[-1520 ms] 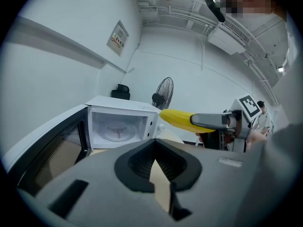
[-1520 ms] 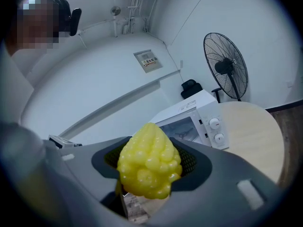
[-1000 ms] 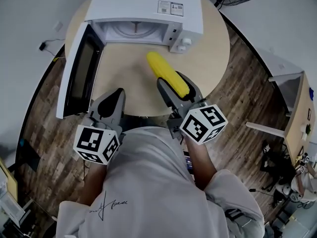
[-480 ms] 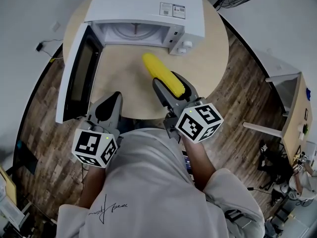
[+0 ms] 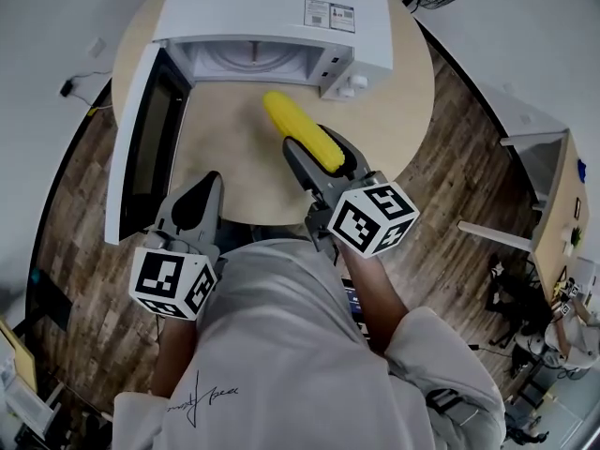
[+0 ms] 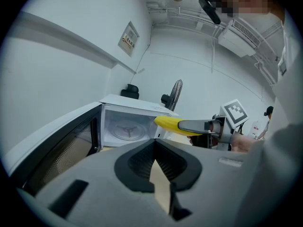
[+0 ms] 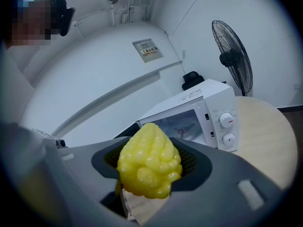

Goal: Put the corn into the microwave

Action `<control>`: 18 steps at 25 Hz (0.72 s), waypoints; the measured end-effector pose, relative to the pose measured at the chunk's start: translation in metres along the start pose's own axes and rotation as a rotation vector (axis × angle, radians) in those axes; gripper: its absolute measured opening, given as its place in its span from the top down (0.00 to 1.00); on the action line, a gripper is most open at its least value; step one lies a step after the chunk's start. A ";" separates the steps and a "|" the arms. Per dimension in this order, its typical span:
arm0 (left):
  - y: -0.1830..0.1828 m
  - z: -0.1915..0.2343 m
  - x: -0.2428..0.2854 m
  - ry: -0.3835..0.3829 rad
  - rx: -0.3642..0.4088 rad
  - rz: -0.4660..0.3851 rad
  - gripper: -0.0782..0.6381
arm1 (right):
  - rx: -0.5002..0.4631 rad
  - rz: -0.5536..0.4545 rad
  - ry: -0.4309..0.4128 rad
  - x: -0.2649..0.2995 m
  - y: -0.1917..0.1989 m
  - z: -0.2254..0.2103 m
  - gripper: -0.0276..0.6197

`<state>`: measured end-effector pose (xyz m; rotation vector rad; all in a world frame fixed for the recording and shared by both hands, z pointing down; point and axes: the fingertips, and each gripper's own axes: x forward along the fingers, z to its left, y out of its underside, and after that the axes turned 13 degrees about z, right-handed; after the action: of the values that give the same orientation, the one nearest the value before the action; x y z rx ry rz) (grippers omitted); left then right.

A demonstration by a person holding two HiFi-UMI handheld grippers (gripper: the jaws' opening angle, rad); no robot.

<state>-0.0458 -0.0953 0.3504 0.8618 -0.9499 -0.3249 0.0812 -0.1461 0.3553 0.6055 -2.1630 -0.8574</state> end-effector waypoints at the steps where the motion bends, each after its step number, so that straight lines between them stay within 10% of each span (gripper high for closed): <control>1: 0.000 0.002 0.001 -0.003 -0.004 0.002 0.90 | 0.001 0.005 -0.001 0.003 0.000 -0.001 0.56; 18: -0.011 0.023 0.021 -0.004 -0.014 0.044 0.90 | 0.032 0.043 0.009 0.042 -0.009 -0.027 0.56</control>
<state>-0.0512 -0.1261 0.3613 0.8265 -0.9680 -0.2950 0.0770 -0.1889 0.3818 0.5751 -2.1772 -0.7973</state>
